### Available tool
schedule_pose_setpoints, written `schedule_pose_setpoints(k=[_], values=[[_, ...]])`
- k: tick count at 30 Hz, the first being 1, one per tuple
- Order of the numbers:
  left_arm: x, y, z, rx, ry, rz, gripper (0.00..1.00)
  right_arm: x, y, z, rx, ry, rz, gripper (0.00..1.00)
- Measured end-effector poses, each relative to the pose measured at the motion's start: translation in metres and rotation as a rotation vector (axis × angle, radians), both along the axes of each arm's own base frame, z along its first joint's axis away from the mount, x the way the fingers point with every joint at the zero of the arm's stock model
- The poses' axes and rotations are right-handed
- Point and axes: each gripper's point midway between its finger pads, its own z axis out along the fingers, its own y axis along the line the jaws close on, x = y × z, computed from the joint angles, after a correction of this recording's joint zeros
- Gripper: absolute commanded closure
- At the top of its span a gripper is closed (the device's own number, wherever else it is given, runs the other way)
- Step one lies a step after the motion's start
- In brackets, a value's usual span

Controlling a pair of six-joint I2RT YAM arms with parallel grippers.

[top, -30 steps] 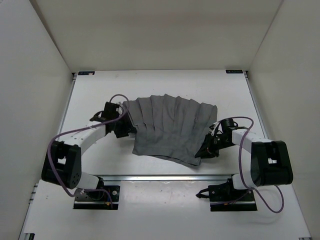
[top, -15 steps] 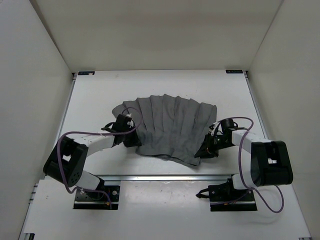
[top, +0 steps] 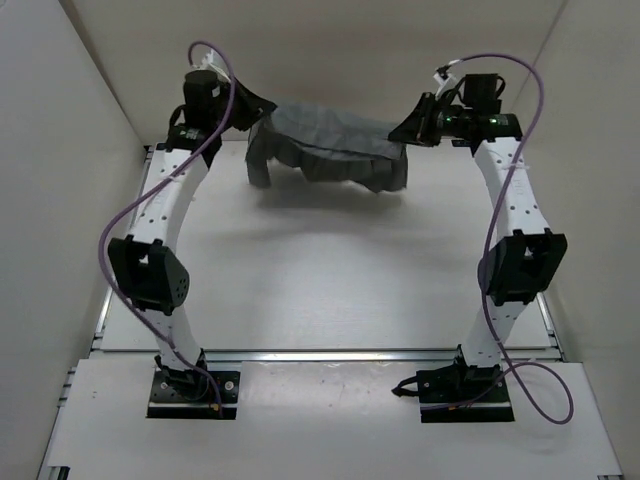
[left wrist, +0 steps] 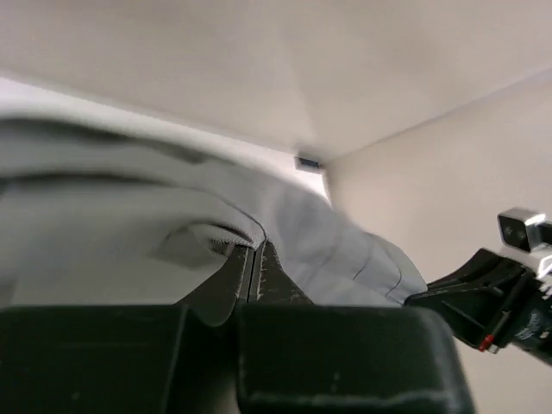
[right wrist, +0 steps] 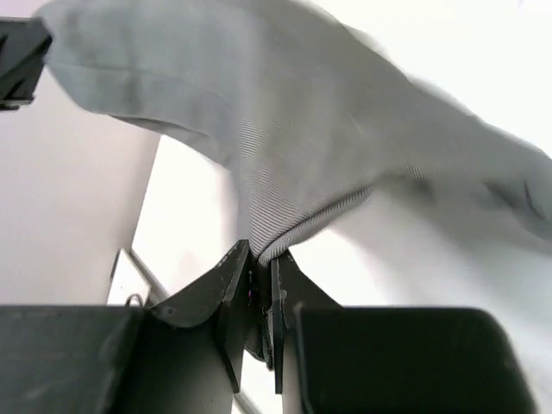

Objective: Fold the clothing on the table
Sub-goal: Flatten the skirt out, then fold the skirt

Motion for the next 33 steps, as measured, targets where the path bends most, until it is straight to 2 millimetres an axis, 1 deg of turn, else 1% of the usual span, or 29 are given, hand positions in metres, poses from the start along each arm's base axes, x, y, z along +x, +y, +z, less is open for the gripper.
schedule_pose_setpoints(k=[1,2,3,4,5,6,7,8,9,10,11,12,13,14,15,16,17,18,20,22,24,26,29,33], values=[[-0.002,0.006,0.022,-0.015,-0.045,0.008,1.00,-0.001,-0.005,0.019,0.006,-0.050,-0.010,1.00],[-0.010,0.011,0.037,-0.025,-0.078,0.015,1.00,-0.006,-0.008,0.027,0.008,-0.072,-0.016,1.00],[-0.023,0.015,0.043,-0.034,-0.094,0.018,1.00,-0.013,-0.013,0.029,0.012,-0.084,-0.024,1.00],[-0.039,0.019,0.040,-0.038,-0.094,0.019,1.00,-0.026,-0.016,0.023,0.018,-0.066,-0.026,1.00],[-0.057,0.022,0.030,-0.046,-0.079,0.015,1.00,-0.037,-0.018,0.012,0.027,-0.036,-0.026,1.00],[-0.076,0.025,0.011,-0.050,-0.056,0.014,1.00,-0.050,-0.018,-0.006,0.036,0.001,-0.019,1.00],[-0.096,0.027,-0.017,-0.051,-0.008,0.011,1.00,-0.063,-0.018,-0.029,0.044,0.055,-0.016,1.00],[-0.114,0.029,-0.049,-0.050,0.053,0.007,1.00,-0.076,-0.018,-0.054,0.052,0.122,-0.012,1.00],[-0.130,0.030,-0.083,-0.047,0.114,0.005,1.00,-0.088,-0.019,-0.084,0.055,0.196,-0.014,1.00],[-0.146,0.031,-0.120,-0.040,0.184,0.003,1.00,-0.101,-0.018,-0.112,0.055,0.264,-0.014,1.00],[-0.167,0.032,-0.165,-0.030,0.279,0.006,1.00,-0.118,-0.019,-0.143,0.050,0.349,-0.019,1.00],[-0.191,0.034,-0.205,-0.020,0.378,0.011,1.00,-0.136,-0.019,-0.170,0.045,0.429,-0.024,1.00],[-0.218,0.037,-0.244,-0.004,0.482,0.018,1.00,-0.157,-0.020,-0.195,0.040,0.511,-0.031,1.00],[-0.255,0.041,-0.284,0.018,0.604,0.026,1.00,-0.182,-0.021,-0.218,0.035,0.593,-0.037,1.00],[-0.281,0.044,-0.304,0.038,0.679,0.028,1.00,-0.202,-0.021,-0.233,0.032,0.656,-0.040,1.00],[-0.307,0.047,-0.318,0.059,0.740,0.028,1.00,-0.223,-0.021,-0.245,0.026,0.702,-0.043,0.99],[-0.324,0.049,-0.322,0.071,0.763,0.023,1.00,-0.243,-0.021,-0.252,0.022,0.742,-0.044,1.00],[-0.333,0.050,-0.320,0.079,0.760,0.020,1.00,-0.260,-0.020,-0.256,0.013,0.758,-0.044,1.00],[-0.332,0.051,-0.304,0.075,0.693,0.021,1.00,-0.279,-0.020,-0.254,-0.004,0.745,-0.045,1.00],[-0.331,0.053,-0.292,0.067,0.641,0.021,1.00,-0.285,-0.019,-0.248,-0.019,0.698,-0.048,1.00],[-0.337,0.055,-0.288,0.073,0.629,0.014,1.00,-0.293,-0.019,-0.242,-0.041,0.660,-0.052,1.00],[-0.347,0.057,-0.289,0.086,0.636,0.003,1.00,-0.305,-0.019,-0.236,-0.058,0.641,-0.057,1.00],[-0.367,0.058,-0.289,0.102,0.660,-0.026,1.00,-0.326,-0.019,-0.224,-0.058,0.621,-0.064,1.00],[-0.389,0.053,-0.279,0.128,0.662,-0.091,1.00,-0.349,-0.019,-0.217,-0.045,0.645,-0.063,1.00]])
